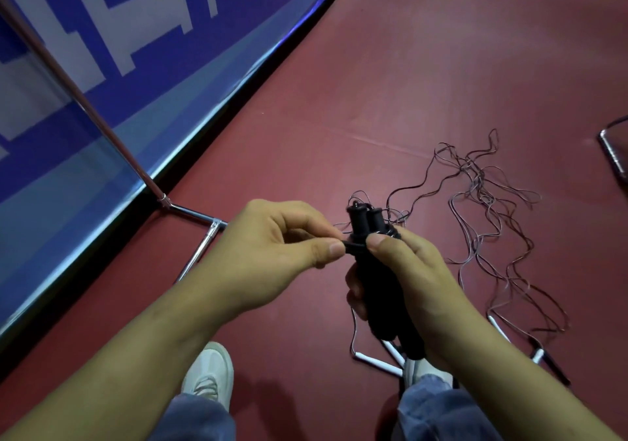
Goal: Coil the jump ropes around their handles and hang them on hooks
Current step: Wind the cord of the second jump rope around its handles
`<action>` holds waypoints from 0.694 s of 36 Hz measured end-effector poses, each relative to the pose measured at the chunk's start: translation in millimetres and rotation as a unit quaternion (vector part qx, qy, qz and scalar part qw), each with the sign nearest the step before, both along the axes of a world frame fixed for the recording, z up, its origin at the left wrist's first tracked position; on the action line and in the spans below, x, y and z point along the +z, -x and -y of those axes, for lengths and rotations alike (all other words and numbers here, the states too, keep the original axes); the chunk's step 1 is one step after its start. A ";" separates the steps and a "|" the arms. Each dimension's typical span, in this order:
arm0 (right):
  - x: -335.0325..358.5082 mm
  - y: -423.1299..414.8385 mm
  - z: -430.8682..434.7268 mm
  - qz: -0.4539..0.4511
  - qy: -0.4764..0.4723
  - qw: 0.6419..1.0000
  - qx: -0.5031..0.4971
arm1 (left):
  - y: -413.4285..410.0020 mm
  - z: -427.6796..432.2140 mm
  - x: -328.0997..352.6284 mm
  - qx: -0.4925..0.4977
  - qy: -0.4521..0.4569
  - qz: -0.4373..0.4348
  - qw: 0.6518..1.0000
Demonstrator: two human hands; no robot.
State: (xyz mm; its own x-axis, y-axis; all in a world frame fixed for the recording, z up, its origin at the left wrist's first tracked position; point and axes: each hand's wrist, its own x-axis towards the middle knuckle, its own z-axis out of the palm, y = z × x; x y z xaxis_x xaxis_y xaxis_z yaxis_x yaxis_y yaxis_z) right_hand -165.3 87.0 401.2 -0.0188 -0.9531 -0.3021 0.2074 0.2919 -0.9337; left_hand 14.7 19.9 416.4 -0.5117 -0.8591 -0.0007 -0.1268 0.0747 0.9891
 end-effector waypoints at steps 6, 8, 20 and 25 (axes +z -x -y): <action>2.1 3.3 -5.4 0.278 -0.048 0.952 0.116 | -1.2 6.2 4.5 0.034 -0.049 -0.109 0.992; 2.9 4.4 -8.1 0.354 -0.037 0.922 0.149 | -0.2 4.1 4.5 0.017 -0.097 -0.157 0.983; 1.6 1.8 -11.3 0.428 -0.034 0.878 0.212 | 6.3 -5.1 9.3 0.019 -0.153 -0.208 0.966; -2.1 -3.2 -14.4 0.436 -0.039 0.866 0.242 | 16.4 -9.8 8.1 0.050 -0.147 -0.219 0.963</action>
